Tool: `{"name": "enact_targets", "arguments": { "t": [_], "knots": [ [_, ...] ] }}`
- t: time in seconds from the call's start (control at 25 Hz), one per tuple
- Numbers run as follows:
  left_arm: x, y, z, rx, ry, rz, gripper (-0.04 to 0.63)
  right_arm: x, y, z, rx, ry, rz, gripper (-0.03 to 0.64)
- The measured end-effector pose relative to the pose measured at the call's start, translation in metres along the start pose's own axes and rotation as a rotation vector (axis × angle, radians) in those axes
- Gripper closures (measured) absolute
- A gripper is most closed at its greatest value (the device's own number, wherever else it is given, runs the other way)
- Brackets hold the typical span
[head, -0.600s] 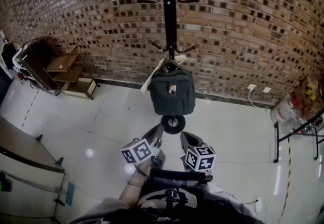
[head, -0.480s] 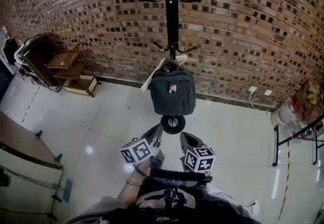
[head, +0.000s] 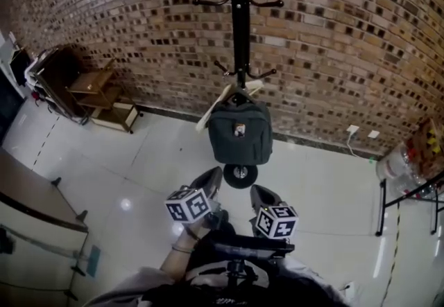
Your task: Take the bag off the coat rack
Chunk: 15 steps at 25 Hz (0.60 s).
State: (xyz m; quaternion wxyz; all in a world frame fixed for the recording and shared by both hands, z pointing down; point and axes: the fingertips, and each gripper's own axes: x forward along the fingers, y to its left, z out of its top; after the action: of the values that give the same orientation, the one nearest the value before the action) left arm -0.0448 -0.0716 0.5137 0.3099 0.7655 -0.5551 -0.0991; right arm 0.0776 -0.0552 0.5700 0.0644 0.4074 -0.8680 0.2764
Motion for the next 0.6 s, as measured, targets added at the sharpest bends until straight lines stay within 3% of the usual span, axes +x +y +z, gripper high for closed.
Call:
{"name": "enact_targets", "arguments": {
  "t": [0.12, 0.32, 0.6],
  "knots": [
    [0.016, 0.005, 0.014, 0.061, 0.002, 0.005, 0.59, 0.011, -0.007, 0.009, -0.004, -0.003, -0.014, 0.607],
    [0.05, 0.022, 0.044, 0.128, 0.016, -0.001, 0.513, 0.04, -0.02, 0.034, 0.009, -0.022, -0.055, 0.607],
    [0.102, 0.053, 0.106, 0.337, 0.034, 0.012, 0.492, 0.087, -0.026, 0.063, 0.026, -0.032, -0.104, 0.607]
  ]
}}
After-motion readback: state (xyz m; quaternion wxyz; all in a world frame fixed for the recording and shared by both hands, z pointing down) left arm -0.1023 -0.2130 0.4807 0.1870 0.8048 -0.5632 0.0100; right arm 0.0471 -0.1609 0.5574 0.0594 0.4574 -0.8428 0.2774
